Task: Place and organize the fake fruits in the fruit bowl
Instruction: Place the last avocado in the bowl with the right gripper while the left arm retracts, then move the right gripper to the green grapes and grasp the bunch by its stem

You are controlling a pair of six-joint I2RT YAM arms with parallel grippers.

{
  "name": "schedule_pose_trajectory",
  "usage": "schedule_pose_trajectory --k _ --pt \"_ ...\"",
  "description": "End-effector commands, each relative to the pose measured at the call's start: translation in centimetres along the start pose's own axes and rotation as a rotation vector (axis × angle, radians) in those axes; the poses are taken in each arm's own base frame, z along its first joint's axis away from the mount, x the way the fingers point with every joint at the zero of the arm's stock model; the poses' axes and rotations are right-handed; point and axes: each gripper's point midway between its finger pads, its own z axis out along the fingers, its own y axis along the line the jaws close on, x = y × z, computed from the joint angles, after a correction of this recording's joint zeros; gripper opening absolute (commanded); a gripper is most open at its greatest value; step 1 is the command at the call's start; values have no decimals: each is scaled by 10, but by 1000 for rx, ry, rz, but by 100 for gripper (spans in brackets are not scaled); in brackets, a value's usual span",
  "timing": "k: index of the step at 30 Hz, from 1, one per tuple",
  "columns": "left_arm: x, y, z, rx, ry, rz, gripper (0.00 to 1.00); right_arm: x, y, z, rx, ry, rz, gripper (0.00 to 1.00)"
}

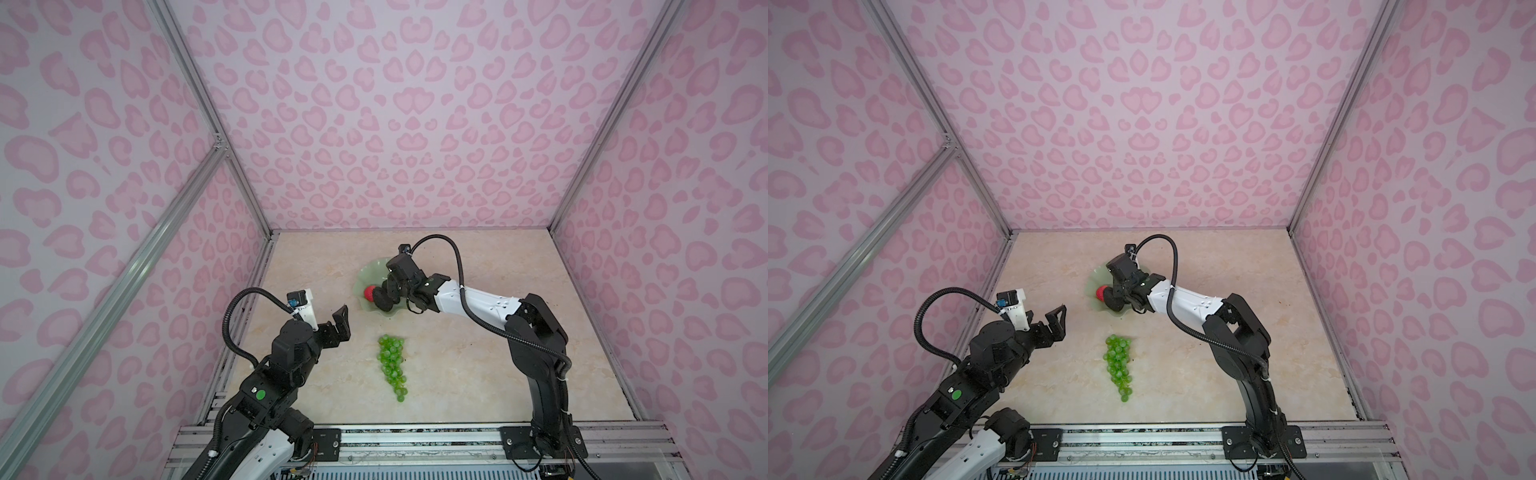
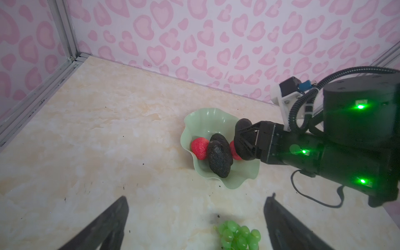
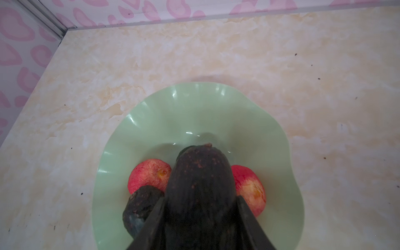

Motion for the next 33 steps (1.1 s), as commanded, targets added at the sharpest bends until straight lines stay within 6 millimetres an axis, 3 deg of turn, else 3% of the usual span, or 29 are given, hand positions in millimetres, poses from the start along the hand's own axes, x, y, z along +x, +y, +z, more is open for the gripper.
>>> schedule_pose_trajectory --k 1,4,8,11,14,17,21,27,31,33 --pt "3 -6 -1 35 18 14 99 15 -2 9 -3 61 0 48" --pt "4 -6 1 31 24 22 99 17 -3 12 -5 80 18 58" --pt "4 -8 2 38 32 30 99 15 -4 7 -20 85 47 64" --pt "4 -7 2 35 32 30 99 6 -2 -17 -63 39 59 69" --pt "2 -6 0 33 20 26 99 13 -2 -49 -117 15 47 78" --pt "1 -5 -1 27 10 25 99 40 -2 -78 -172 36 33 84" --pt "2 -4 -2 27 13 20 99 100 5 -100 -262 123 39 87" --pt "2 -6 -3 43 16 14 99 163 33 -102 -343 268 1 88" --pt "0 -7 -6 49 7 13 99 186 52 -94 -359 330 -28 88" --pt "-1 -7 -6 50 3 12 99 193 52 -87 -330 358 -26 88"
